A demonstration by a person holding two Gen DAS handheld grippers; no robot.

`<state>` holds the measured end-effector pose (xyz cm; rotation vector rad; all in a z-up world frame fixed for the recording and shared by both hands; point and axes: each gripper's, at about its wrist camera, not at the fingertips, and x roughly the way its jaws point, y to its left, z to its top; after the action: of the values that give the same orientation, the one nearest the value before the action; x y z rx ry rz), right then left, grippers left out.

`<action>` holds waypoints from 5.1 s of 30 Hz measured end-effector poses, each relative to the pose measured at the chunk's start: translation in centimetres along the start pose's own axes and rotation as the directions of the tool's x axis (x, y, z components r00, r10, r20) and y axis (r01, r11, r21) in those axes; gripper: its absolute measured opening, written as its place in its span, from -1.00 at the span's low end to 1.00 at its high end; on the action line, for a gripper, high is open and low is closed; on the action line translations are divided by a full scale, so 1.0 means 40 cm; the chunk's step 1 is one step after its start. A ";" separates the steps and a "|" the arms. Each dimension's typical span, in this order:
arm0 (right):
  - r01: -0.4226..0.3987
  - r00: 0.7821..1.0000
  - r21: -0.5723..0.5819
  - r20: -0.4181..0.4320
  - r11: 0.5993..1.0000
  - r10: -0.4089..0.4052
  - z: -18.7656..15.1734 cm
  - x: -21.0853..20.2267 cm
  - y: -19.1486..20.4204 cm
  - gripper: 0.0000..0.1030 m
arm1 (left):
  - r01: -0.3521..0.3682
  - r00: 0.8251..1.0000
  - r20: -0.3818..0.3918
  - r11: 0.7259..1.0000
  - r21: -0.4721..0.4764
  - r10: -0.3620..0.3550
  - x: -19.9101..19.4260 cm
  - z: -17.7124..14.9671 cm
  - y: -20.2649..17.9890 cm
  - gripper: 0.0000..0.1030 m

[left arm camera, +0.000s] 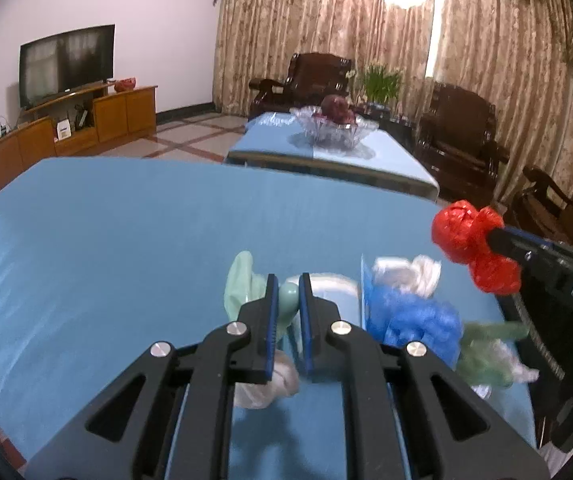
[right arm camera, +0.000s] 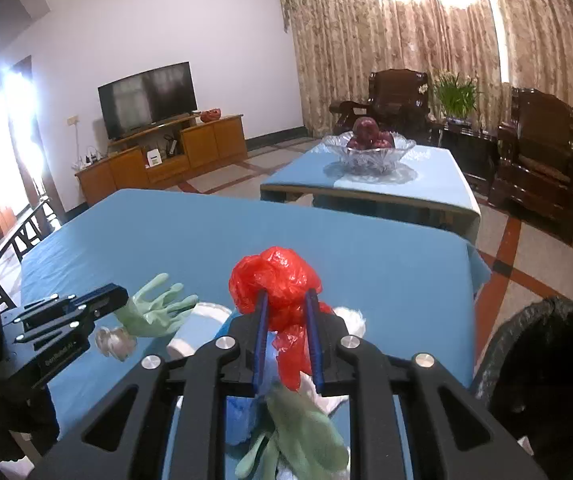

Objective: Collect trash
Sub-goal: 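Grasp the green rubber glove with the left gripper while the right grasps the red plastic bag, then lift both items over the wastebasket and release them inside, then grasp the paper cup with the left gripper while the right grasps the blue plastic bag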

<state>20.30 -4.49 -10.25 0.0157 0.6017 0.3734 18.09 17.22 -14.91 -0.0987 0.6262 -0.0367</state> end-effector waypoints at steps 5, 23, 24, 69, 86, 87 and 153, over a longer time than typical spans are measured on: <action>-0.003 0.998 0.016 -0.058 1.000 0.004 -0.049 0.034 0.002 -0.65 | -0.022 0.996 -0.083 0.999 -0.024 0.019 0.036 -0.046 0.024 -0.66; 0.004 0.997 0.019 -0.081 1.000 -0.002 -0.071 0.067 0.001 -0.65 | -0.132 0.962 -0.243 0.991 -0.029 0.121 0.144 -0.115 0.095 -0.30; 0.004 0.997 0.018 -0.082 1.000 -0.002 -0.074 0.067 0.002 -0.65 | -0.133 0.962 -0.243 0.990 -0.035 0.121 0.142 -0.115 0.100 -0.43; 0.240 0.960 0.124 0.120 0.963 -0.254 0.003 -0.363 -0.304 -0.82 | 0.258 0.965 0.011 0.959 0.117 -0.261 -0.059 0.118 -0.502 -0.67; 0.417 0.898 0.257 0.034 0.872 -0.439 -0.120 -0.443 -0.607 -0.82 | 0.453 0.892 -0.105 0.868 0.206 -0.440 0.080 0.060 -0.858 -0.67; 0.420 0.897 0.263 0.025 0.868 -0.442 -0.129 -0.442 -0.622 -0.82 | 0.459 0.889 -0.114 0.863 0.210 -0.445 0.088 0.053 -0.861 -0.67; 0.134 0.990 0.003 -0.033 0.991 -0.134 -0.133 -0.036 -0.036 0.41 | -0.075 0.997 -0.002 0.994 0.079 0.076 -0.016 -0.018 -0.054 0.66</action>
<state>16.75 -6.84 -14.05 -0.0257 0.6323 0.2419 17.15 15.05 -14.88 0.0014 0.6325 0.0116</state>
